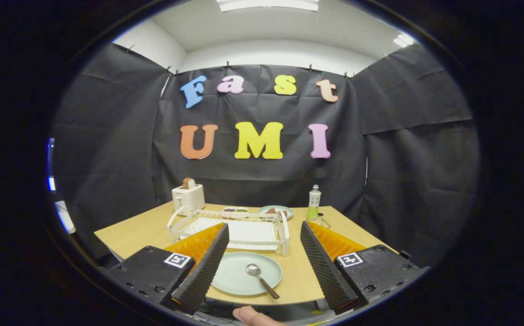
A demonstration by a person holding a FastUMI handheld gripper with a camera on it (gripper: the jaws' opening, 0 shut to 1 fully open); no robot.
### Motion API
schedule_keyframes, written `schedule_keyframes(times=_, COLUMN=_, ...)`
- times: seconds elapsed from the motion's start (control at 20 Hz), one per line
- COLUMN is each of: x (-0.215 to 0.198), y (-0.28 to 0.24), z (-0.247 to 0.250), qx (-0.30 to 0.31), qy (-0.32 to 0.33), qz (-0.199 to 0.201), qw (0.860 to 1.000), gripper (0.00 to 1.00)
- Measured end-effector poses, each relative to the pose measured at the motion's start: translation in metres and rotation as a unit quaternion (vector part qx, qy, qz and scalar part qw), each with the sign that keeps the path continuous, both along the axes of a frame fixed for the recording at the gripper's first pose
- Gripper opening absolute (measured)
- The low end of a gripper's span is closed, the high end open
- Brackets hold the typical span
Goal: Take the plate from the dish rack, then take the spoon from the basket and place it into the plate.
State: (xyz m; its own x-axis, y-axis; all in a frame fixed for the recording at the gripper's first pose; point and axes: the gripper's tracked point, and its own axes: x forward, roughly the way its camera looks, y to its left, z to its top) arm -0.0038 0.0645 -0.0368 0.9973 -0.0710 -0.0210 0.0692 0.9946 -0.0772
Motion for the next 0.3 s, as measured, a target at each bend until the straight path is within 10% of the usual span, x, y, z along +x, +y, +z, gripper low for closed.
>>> schedule_keyframes(times=0.3, x=-0.0011, y=0.0014, z=0.0018, qx=-0.008, qy=-0.011, qz=0.000, qw=1.000, gripper=1.00)
